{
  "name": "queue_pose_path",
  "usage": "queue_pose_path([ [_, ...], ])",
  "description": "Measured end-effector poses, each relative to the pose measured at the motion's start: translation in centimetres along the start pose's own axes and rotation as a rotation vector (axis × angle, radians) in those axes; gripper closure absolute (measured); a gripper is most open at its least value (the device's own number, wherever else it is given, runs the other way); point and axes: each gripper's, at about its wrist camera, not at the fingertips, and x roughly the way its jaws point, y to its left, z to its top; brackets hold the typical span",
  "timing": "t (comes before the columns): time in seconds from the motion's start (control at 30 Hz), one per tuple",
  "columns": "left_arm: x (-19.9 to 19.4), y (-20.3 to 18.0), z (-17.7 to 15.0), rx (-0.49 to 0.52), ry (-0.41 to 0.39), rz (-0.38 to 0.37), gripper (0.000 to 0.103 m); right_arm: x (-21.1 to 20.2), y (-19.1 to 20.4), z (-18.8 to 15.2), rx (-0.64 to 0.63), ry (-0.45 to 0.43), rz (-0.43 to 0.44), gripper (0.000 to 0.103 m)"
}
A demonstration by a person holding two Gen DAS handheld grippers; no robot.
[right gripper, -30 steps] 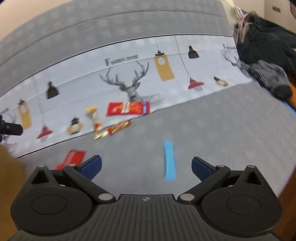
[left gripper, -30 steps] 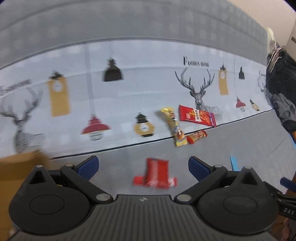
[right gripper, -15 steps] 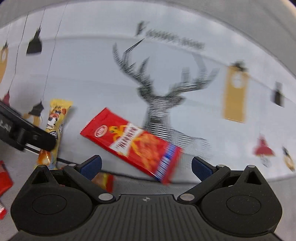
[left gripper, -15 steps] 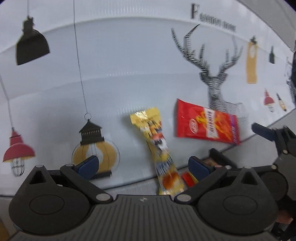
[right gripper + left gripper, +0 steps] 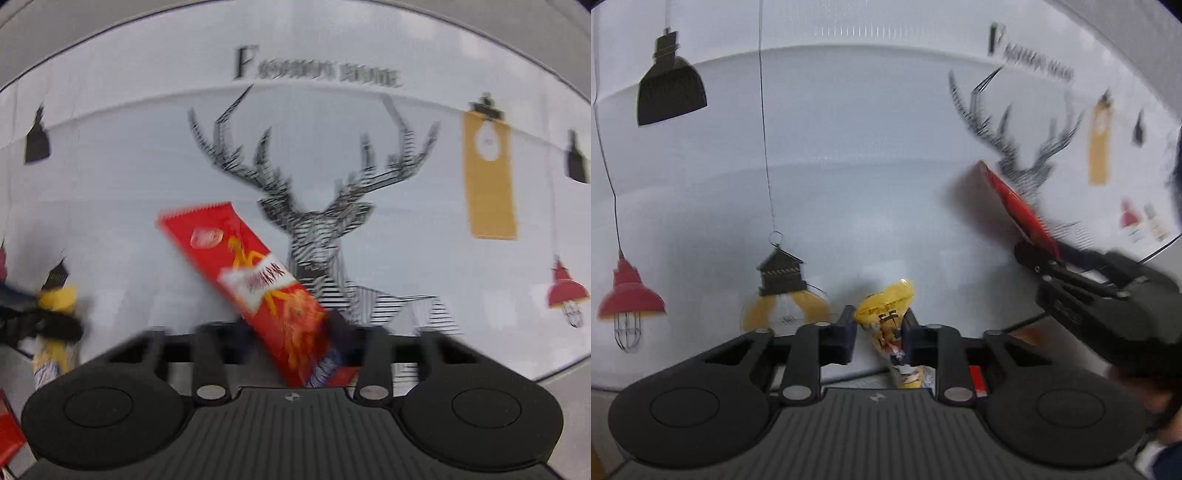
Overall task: Organize snacks
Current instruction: 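Carry both snacks over the box and open both tools to drop them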
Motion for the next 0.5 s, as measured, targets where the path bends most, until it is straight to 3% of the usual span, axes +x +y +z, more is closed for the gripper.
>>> queue_pose_path([
  [0.07, -1.5, -0.5, -0.6, 0.037, -0.050, 0.008, 0.082, -0.9, 0.0, -0.1, -0.009, -0.023, -0.033, 0.095],
  [0.27, -6.3, -1.0, -2.4, 0.084, -0.119, 0.019, 0.083, -6.5, 0.0, -0.1, 0.034, -0.101, -0.092, 0.095],
  [0.5, -13.6, -1.3, -4.3, 0.112, -0.165, 0.003, 0.083, -15.5, 2.6, -0.6, 0.072, -0.134, -0.096, 0.095],
])
